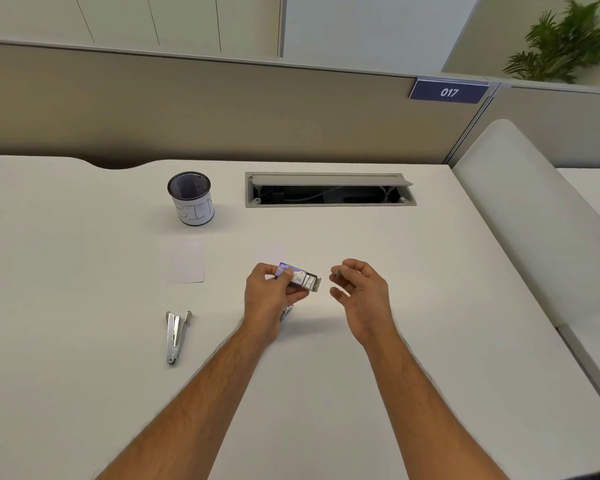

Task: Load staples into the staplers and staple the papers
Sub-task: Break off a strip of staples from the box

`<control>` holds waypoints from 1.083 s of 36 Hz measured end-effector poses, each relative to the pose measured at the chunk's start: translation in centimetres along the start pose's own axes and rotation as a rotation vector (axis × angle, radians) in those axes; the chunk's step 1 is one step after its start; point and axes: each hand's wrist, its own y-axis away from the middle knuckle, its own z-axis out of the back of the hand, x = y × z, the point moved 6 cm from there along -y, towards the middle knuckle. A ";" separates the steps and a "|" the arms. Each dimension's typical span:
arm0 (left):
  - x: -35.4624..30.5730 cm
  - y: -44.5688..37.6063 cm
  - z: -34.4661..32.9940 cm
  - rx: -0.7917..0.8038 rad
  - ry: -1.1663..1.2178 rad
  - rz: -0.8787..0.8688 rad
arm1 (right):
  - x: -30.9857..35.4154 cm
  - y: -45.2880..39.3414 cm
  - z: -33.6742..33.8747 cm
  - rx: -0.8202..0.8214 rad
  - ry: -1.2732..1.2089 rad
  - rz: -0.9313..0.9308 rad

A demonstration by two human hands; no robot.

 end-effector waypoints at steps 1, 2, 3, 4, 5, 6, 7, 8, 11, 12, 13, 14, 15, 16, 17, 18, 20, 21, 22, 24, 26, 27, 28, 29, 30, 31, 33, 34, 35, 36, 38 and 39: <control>0.0 0.0 0.0 -0.002 -0.002 0.001 | -0.2 -0.1 0.2 -0.022 -0.018 -0.017; 0.1 -0.1 0.0 -0.003 -0.004 0.001 | -0.4 -0.1 0.4 -0.042 -0.024 -0.036; 0.2 -0.1 0.0 -0.004 -0.002 0.001 | -0.6 -0.2 0.6 -0.056 -0.015 -0.057; 0.3 -0.1 -0.1 -0.006 0.002 0.001 | -0.9 -0.2 0.8 -0.059 0.010 -0.077; 0.3 -0.2 -0.1 -0.009 0.007 -0.001 | -1.2 -0.3 0.8 -0.048 0.046 -0.095; 0.4 -0.2 -0.1 -0.011 0.010 -0.002 | -1.6 -0.3 0.9 -0.022 0.087 -0.109; 0.4 -0.2 -0.1 -0.013 0.011 -0.004 | -1.9 -0.3 0.8 0.015 0.125 -0.119; 0.4 -0.2 -0.1 -0.014 0.009 -0.005 | -2.3 -0.3 0.8 0.054 0.156 -0.127; 0.3 -0.2 -0.2 -0.014 -0.013 -0.009 | -3.1 -0.2 0.6 0.132 0.198 -0.143; 0.3 -0.2 -0.3 -0.013 -0.023 -0.010 | -3.3 -0.1 0.6 0.143 0.201 -0.141; 0.3 -0.3 -0.3 -0.013 -0.035 -0.012 | -3.4 -0.1 0.6 0.149 0.200 -0.138; 0.3 -0.3 -0.3 -0.013 -0.048 -0.015 | -3.5 -0.1 0.6 0.152 0.194 -0.135; 0.4 -0.4 -0.3 -0.015 -0.064 -0.018 | -3.6 -0.1 0.6 0.153 0.187 -0.131; 0.6 -0.5 -0.2 -0.018 -0.083 -0.021 | -3.6 -0.1 0.5 0.153 0.183 -0.127; 0.7 -0.5 -0.2 -0.021 -0.103 -0.023 | -3.6 -0.2 0.5 0.151 0.184 -0.122; 0.7 -0.5 -0.2 -0.023 -0.121 -0.027 | -3.5 -0.2 0.5 0.148 0.187 -0.117; 0.8 -0.4 -0.2 -0.022 -0.140 -0.035 | -3.4 -0.3 0.4 0.137 0.197 -0.105; 0.8 -0.4 -0.2 -0.018 -0.142 -0.037 | -3.3 -0.4 0.5 0.129 0.203 -0.098; 0.8 -0.4 -0.3 -0.012 -0.142 -0.040 | -3.2 -0.5 0.5 0.118 0.212 -0.091; 0.8 -0.3 -0.4 -0.003 -0.144 -0.055 | -3.2 -0.6 0.7 0.090 0.239 -0.074; 0.9 -0.3 -0.5 0.000 -0.144 -0.075 | -3.1 -0.7 0.8 0.062 0.274 -0.055; 1.0 -0.3 -0.5 0.001 -0.145 -0.082 | -3.1 -0.8 0.9 0.051 0.293 -0.044; 1.0 -0.2 -0.6 0.000 -0.148 -0.087 | -3.1 -0.8 0.9 0.043 0.308 -0.036; 1.1 -0.2 -0.6 -0.002 -0.152 -0.089 | -3.1 -0.8 0.9 0.040 0.319 -0.028; 1.2 -0.2 -0.7 -0.005 -0.155 -0.088 | -3.1 -0.8 0.8 0.042 0.327 -0.022; 1.4 -0.2 -0.7 -0.008 -0.154 -0.083 | -3.0 -0.8 0.8 0.048 0.330 -0.015; 1.7 -0.1 -0.8 -0.011 -0.136 -0.072 | -2.8 -0.8 0.7 0.048 0.332 0.001; 1.8 -0.1 -0.8 -0.013 -0.128 -0.067 | -2.7 -0.8 0.8 0.044 0.329 0.007; 1.9 -0.2 -0.8 -0.014 -0.124 -0.062 | -2.7 -0.9 0.8 0.041 0.325 0.010; 2.0 -0.2 -0.8 -0.013 -0.123 -0.057 | -2.6 -0.9 0.9 0.041 0.322 0.011; 2.1 -0.2 -0.8 -0.010 -0.117 -0.050 | -2.6 -0.9 0.9 0.048 0.325 0.009; 2.1 -0.2 -0.8 -0.009 -0.110 -0.051 | -2.6 -0.9 0.9 0.056 0.325 0.005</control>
